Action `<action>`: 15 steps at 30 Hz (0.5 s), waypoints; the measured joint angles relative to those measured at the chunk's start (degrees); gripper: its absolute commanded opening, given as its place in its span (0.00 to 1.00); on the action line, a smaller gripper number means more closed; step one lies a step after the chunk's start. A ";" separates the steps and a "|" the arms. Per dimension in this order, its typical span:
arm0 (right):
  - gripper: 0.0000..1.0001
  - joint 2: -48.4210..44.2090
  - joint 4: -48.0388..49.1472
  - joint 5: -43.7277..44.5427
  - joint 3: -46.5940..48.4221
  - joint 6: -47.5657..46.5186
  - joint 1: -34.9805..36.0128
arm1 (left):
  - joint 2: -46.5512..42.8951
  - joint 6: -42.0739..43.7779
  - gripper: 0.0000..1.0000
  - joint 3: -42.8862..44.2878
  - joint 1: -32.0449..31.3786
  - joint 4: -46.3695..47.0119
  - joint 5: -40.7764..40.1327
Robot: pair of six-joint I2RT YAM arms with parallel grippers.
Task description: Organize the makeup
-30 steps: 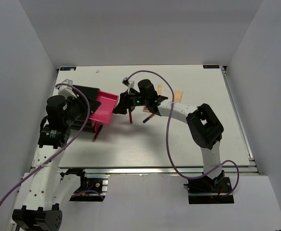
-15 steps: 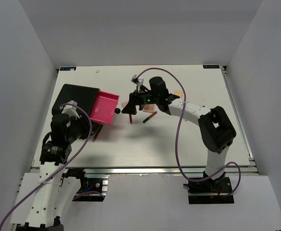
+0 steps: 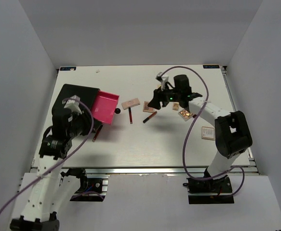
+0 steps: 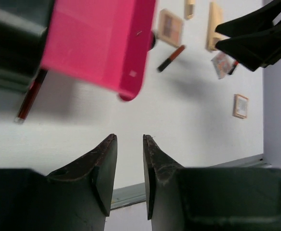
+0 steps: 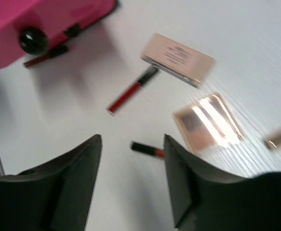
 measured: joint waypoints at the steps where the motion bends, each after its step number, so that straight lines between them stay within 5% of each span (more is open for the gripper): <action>1: 0.74 -1.14 -1.03 0.00 -0.81 -1.66 -1.92 | 1.92 -0.11 0.44 1.97 -1.49 0.63 -0.31; 4: 0.89 -4.20 -5.05 -0.09 -1.57 -5.92 -6.58 | 10.84 0.33 0.57 10.14 -10.64 4.00 -3.23; 8: 0.89 -7.78 -9.73 0.31 -1.57 -11.21 -10.05 | 29.94 3.30 0.67 26.71 -25.29 5.57 -9.31; 11: 0.90 -10.10 -12.57 0.92 -1.62 -14.21 -11.56 | 45.33 7.15 0.83 38.27 -29.51 6.10 -10.97; 15: 0.89 -13.62 -14.82 1.03 -2.71 -17.27 -14.75 | 61.35 12.94 0.86 48.87 -29.81 4.72 -12.76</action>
